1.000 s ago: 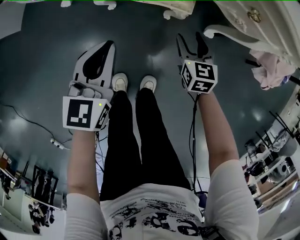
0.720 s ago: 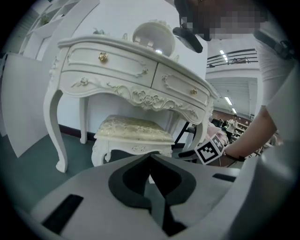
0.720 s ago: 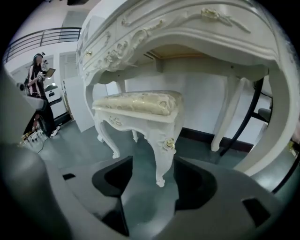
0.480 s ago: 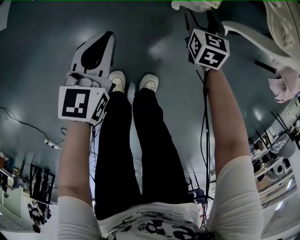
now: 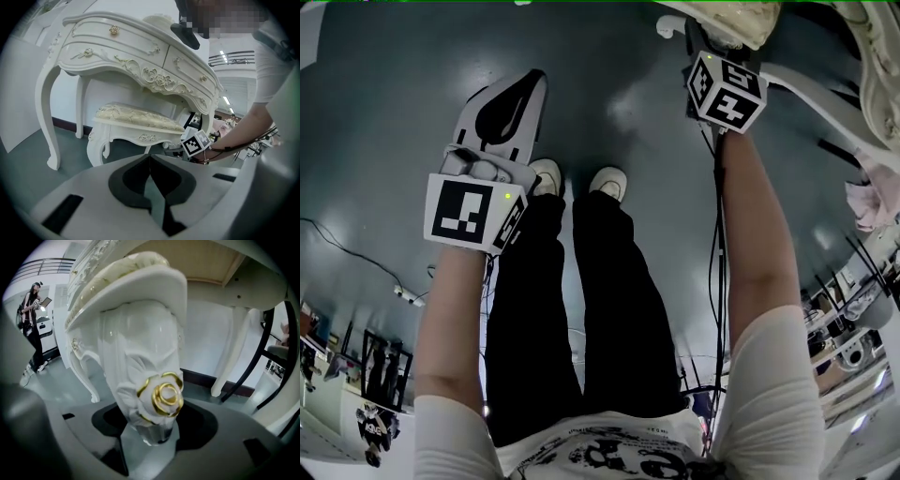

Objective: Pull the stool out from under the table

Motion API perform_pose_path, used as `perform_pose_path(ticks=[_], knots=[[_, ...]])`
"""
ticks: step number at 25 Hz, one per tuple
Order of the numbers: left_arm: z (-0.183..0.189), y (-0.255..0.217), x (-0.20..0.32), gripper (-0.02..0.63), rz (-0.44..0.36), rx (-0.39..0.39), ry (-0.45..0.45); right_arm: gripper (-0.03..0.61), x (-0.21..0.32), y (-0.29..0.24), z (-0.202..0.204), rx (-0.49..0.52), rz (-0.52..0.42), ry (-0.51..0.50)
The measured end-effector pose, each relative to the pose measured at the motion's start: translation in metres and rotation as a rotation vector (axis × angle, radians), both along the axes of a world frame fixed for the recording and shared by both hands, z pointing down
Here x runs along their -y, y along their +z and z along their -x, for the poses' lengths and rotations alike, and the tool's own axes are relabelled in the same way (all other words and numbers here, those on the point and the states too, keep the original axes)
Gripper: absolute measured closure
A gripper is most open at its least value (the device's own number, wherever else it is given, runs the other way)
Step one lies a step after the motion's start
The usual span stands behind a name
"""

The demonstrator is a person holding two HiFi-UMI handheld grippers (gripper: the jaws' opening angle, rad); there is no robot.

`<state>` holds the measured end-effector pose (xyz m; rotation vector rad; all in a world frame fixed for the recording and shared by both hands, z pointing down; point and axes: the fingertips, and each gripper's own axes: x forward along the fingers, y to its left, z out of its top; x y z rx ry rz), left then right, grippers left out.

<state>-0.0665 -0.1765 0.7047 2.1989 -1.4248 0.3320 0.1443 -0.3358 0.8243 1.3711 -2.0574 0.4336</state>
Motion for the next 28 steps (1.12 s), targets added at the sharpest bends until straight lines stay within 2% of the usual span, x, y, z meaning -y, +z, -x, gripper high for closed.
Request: perform_pose_path(ticks=[2, 4, 8, 12, 15, 17, 22, 28], knots=[[0.005, -0.003, 0.003, 0.597, -0.011, -0.005, -0.012, 0.299, -0.001, 0.001, -0.001, 0.007, 0.001, 0.006], [0.007, -0.003, 0.005, 0.597, -0.022, -0.006, -0.01, 0.333, -0.003, 0.001, 0.0, 0.019, 0.0, 0.01], [0.002, 0.008, 0.003, 0.597, -0.042, 0.024, 0.055, 0.337, -0.006, 0.01, -0.002, 0.008, 0.021, 0.011], [0.005, 0.017, -0.009, 0.597, -0.042, 0.028, 0.06, 0.337, -0.021, 0.023, -0.001, -0.01, 0.058, 0.001], [0.007, 0.005, -0.006, 0.597, -0.056, 0.04, 0.067, 0.337, -0.022, 0.014, 0.005, -0.02, 0.069, 0.008], [0.003, -0.008, -0.003, 0.597, -0.093, 0.035, 0.073, 0.337, -0.025, 0.008, 0.007, -0.023, 0.076, 0.022], [-0.013, -0.014, -0.019, 0.597, -0.117, 0.018, 0.106, 0.337, -0.059, 0.013, 0.009, -0.028, 0.102, 0.071], [-0.015, -0.018, -0.044, 0.597, -0.125, 0.019, 0.137, 0.337, -0.094, 0.011, 0.016, -0.029, 0.12, 0.077]])
